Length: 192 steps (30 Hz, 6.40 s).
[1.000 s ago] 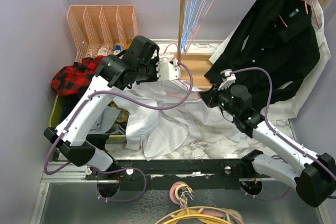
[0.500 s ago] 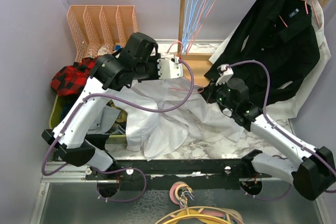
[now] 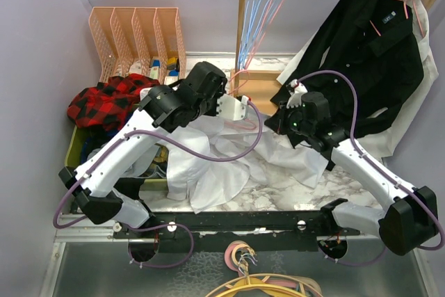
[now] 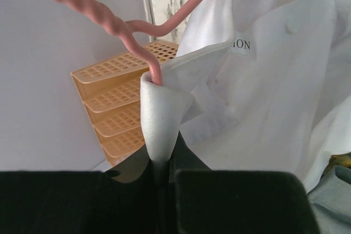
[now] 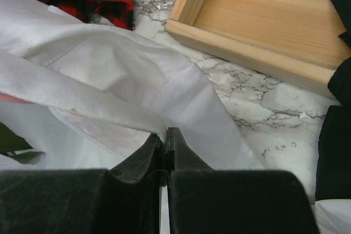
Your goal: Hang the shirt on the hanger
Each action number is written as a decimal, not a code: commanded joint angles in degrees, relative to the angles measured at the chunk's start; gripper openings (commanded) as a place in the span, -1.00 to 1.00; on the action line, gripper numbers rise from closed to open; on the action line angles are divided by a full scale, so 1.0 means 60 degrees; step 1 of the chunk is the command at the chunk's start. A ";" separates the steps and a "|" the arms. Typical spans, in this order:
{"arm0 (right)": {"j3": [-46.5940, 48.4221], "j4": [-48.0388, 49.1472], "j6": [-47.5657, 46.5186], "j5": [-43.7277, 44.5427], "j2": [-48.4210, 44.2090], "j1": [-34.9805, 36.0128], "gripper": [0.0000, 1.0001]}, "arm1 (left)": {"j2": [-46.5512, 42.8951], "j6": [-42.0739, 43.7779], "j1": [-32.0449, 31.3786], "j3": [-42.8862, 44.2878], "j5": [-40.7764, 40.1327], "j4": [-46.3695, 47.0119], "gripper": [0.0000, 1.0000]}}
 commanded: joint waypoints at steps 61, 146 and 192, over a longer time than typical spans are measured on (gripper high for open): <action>0.0329 0.2662 0.2285 -0.5981 -0.0686 -0.0125 0.10 | -0.1239 -0.2808 0.0549 -0.1118 0.2384 0.1628 -1.00; -0.1646 0.5789 -0.1545 -0.4118 -0.5426 0.1045 0.72 | -0.2136 -0.4610 0.8194 0.2327 1.4660 -0.0468 -1.00; 0.3328 0.1182 -0.5051 -0.8657 0.0283 0.1045 -0.54 | -0.0221 -0.2229 0.4575 0.1464 1.1766 -0.0736 -1.00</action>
